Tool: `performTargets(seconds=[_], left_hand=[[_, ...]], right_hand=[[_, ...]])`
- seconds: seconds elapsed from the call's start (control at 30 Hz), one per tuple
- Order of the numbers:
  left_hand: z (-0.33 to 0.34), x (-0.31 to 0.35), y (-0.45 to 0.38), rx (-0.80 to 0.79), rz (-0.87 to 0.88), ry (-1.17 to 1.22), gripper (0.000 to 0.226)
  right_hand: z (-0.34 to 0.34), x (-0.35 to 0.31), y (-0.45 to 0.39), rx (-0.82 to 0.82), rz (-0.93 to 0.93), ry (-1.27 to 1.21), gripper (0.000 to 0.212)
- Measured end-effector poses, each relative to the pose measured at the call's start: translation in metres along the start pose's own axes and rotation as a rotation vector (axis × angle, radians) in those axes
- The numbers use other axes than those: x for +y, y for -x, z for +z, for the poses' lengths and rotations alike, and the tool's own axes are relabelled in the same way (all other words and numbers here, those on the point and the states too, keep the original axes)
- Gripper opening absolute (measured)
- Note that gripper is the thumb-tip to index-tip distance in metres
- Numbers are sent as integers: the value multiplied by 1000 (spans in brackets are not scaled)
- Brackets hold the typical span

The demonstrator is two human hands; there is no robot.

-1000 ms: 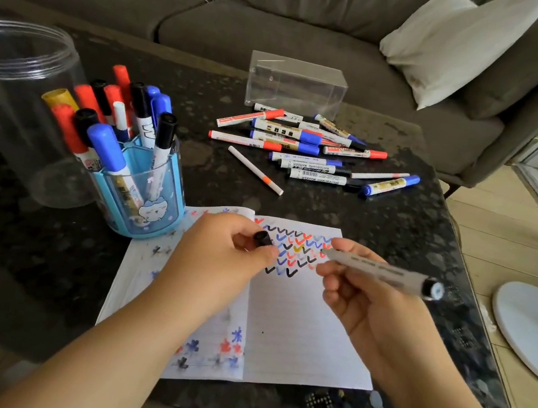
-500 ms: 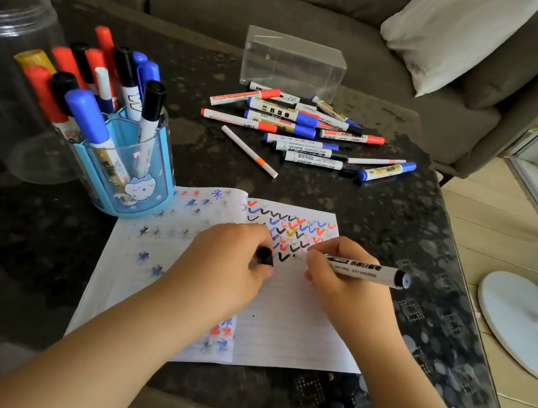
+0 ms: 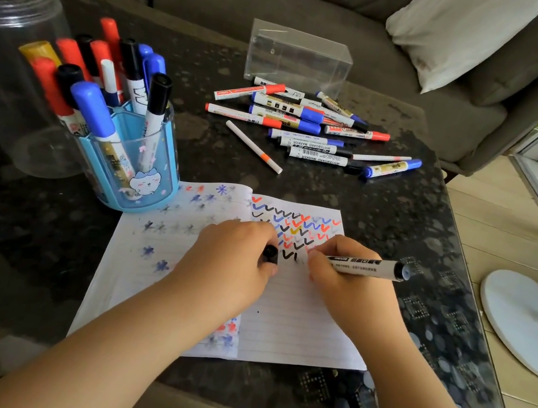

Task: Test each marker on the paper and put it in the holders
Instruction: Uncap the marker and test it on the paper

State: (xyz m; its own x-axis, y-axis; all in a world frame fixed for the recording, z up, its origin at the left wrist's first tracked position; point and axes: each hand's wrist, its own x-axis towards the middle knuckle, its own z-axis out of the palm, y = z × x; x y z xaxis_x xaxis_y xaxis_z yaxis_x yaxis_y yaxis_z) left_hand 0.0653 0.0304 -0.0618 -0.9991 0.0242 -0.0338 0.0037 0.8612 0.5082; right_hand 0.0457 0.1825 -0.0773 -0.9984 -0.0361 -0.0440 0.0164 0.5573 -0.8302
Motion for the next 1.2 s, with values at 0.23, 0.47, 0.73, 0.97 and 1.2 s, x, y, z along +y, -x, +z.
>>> performTargets(seconds=[0.23,0.47,0.73,0.97,1.2], left_hand=[[1,0,0,-2,-7,29,26],[-6,-7,-5,18,-134,483,12],[-12,-4,-5,-118,-309,1070,20],[-15,-1,0,-164,-254,1158,20],[-21,4,7,-266,-90,860,17]], right_hand=[[1,4,0,69,14,-16,16],[-15,-5,5,84,59,-334,6],[-27,-20,13,37,30,-584,15],[-27,-22,14,12,12,-604,15],[-27,-23,14,-54,-13,-648,17]])
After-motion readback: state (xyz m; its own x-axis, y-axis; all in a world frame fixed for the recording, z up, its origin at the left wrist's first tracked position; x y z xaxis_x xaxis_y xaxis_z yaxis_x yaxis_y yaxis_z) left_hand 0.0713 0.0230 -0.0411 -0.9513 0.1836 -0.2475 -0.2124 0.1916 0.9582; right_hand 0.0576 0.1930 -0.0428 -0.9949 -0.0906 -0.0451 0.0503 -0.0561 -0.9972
